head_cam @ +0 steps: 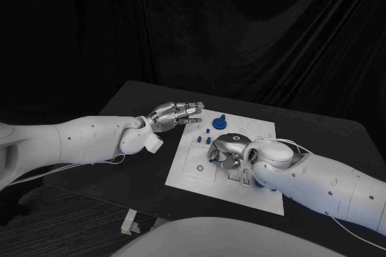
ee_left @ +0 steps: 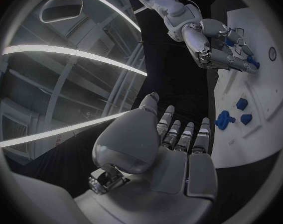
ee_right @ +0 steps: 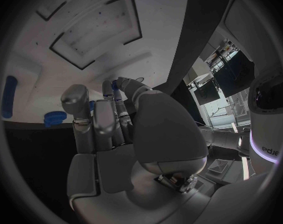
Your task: Assemble the parts on the task board
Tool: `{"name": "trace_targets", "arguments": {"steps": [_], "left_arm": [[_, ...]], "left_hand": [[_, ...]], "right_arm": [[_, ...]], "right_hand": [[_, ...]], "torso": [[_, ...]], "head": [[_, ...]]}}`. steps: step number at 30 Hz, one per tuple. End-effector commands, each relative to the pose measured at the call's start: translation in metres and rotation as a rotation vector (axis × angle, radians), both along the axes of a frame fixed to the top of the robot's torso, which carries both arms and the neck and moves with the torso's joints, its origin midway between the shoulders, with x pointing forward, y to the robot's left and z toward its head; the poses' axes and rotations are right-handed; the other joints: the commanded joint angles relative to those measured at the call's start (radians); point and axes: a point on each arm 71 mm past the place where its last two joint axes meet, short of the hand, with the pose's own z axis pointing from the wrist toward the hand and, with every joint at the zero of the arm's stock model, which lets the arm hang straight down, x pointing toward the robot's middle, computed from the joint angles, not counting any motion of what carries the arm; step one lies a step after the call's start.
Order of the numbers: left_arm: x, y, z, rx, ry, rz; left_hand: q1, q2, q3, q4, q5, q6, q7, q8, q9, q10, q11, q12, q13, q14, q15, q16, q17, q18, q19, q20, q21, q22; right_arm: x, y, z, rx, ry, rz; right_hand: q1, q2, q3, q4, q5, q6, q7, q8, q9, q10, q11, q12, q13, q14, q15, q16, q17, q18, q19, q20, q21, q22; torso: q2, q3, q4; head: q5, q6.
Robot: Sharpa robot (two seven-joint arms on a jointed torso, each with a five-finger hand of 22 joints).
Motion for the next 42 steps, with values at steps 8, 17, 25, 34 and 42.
{"name": "trace_targets", "arguments": {"steps": [8,17,25,34,42], "left_arm": [[-0.0007,-0.0016,-0.0002,-0.02,0.003,-0.007],[-0.0011,-0.0013,-0.0005,-0.02,0.004,-0.006],[-0.0012,-0.0016,-0.001,-0.02,0.005,-0.008],[-0.0014,-0.0017,-0.0015,-0.02,0.007,-0.009],[-0.0014,-0.0019,-0.0023,-0.017,0.01,-0.009]], "left_hand": [[-0.001,0.008,0.005,0.004,0.001,0.005,0.0,0.005,0.0,-0.001,0.005,0.003,0.001,0.003,0.005,0.004,0.001,-0.02,0.001,-0.001,0.0,-0.001],[-0.001,0.008,0.005,0.004,0.001,0.005,0.0,0.005,0.0,-0.001,0.005,0.003,0.001,0.003,0.005,0.004,0.001,-0.02,0.001,-0.001,0.0,-0.001],[-0.001,0.008,0.005,0.004,0.001,0.005,0.0,0.005,0.0,-0.001,0.005,0.003,0.001,0.003,0.005,0.004,0.001,-0.02,0.001,-0.001,0.0,-0.001],[-0.001,0.008,0.005,0.006,0.0,0.005,0.001,0.006,0.0,0.0,0.006,0.005,0.001,0.004,0.006,0.005,0.001,-0.021,0.001,-0.001,0.0,-0.002],[-0.001,0.008,0.005,0.006,0.0,0.005,0.001,0.006,0.0,0.0,0.006,0.005,0.001,0.004,0.006,0.005,0.001,-0.021,0.001,-0.001,0.0,-0.002]], "right_arm": [[-0.0015,0.0039,0.0034,0.042,-0.031,0.006],[-0.0018,0.0049,0.0048,0.058,-0.04,0.008],[-0.0024,0.0062,0.0047,0.055,-0.036,0.011],[-0.0024,0.0056,0.0032,0.036,-0.025,0.008],[-0.0028,0.0047,0.0022,0.024,-0.016,0.01]], "right_hand": [[0.006,0.002,-0.001,-0.005,0.001,-0.006,0.001,0.003,-0.004,-0.023,0.003,0.005,0.003,-0.016,0.004,-0.015,-0.014,0.015,-0.019,0.002,-0.026,0.097],[0.001,-0.001,-0.004,-0.001,-0.001,-0.01,0.001,0.002,-0.007,-0.036,0.006,0.006,0.005,-0.022,0.007,-0.019,-0.019,0.017,-0.028,0.005,-0.041,0.094],[-0.002,-0.002,-0.005,0.001,-0.004,-0.013,0.0,0.002,-0.008,-0.042,0.007,0.006,0.006,-0.025,0.008,-0.02,-0.02,0.018,-0.031,0.006,-0.045,0.093],[-0.005,-0.011,-0.01,0.001,-0.015,-0.018,-0.003,0.002,-0.011,-0.056,0.01,0.007,0.008,-0.033,0.011,-0.026,-0.03,0.02,-0.042,0.009,-0.063,0.089],[-0.015,-0.023,-0.017,0.005,-0.039,-0.036,-0.011,0.001,-0.018,-0.084,0.019,0.005,0.009,-0.046,0.019,-0.033,-0.04,0.022,-0.054,0.015,-0.082,0.085]], "torso": [[0.0,0.0001,0.0],[0.0,0.0002,0.0001],[0.0,-0.0001,0.0001],[0.0,0.0,0.0002],[0.0,-0.0001,0.0]], "head": [[0.001,0.0],[0.003,0.0],[0.003,0.0],[0.003,0.0],[0.003,0.0]]}}
